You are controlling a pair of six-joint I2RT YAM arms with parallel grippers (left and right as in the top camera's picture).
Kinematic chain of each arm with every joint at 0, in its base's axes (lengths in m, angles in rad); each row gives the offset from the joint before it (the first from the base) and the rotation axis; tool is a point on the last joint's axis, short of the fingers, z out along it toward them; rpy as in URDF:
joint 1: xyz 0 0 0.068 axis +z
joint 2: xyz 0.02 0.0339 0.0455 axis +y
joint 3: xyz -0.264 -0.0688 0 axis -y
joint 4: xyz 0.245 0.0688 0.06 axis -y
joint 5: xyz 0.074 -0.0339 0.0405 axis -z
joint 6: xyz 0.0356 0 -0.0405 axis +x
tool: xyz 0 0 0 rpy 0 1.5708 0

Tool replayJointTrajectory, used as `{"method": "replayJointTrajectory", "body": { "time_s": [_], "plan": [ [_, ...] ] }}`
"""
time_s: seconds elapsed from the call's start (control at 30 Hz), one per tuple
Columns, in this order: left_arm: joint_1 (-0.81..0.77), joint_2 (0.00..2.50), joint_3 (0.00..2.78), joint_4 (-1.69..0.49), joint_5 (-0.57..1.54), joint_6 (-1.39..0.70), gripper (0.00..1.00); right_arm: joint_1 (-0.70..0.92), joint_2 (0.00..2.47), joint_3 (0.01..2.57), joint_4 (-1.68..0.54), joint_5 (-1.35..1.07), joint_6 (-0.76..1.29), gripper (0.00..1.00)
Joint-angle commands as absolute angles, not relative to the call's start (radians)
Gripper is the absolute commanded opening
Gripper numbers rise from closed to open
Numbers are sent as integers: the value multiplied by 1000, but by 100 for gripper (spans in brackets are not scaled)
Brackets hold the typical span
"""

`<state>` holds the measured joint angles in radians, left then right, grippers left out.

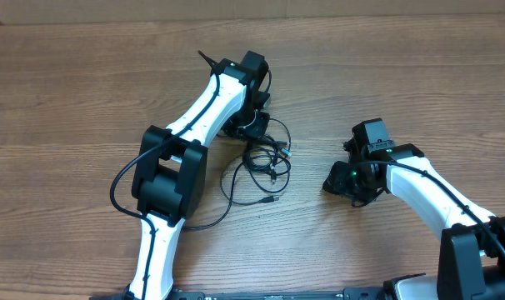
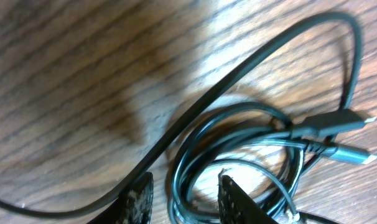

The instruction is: Untangle cables

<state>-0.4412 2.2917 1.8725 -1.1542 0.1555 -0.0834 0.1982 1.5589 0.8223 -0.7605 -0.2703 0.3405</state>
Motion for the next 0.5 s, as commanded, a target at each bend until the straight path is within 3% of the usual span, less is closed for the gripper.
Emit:
{"method": "replayJointTrajectory", "body": {
  "time_s": [0.0, 0.3, 0.47],
  "plan": [
    [-457, 2302, 1862, -1140, 169, -82, 34, 201, 1563, 817, -759, -263, 345, 43],
    [-459, 2302, 1784, -1105, 147, -82, 30, 201, 1563, 817, -759, -263, 345, 43],
    [-459, 2301, 1783, -1102, 148, -82, 4, 201, 1563, 817, -759, -262, 345, 43]
  ]
}}
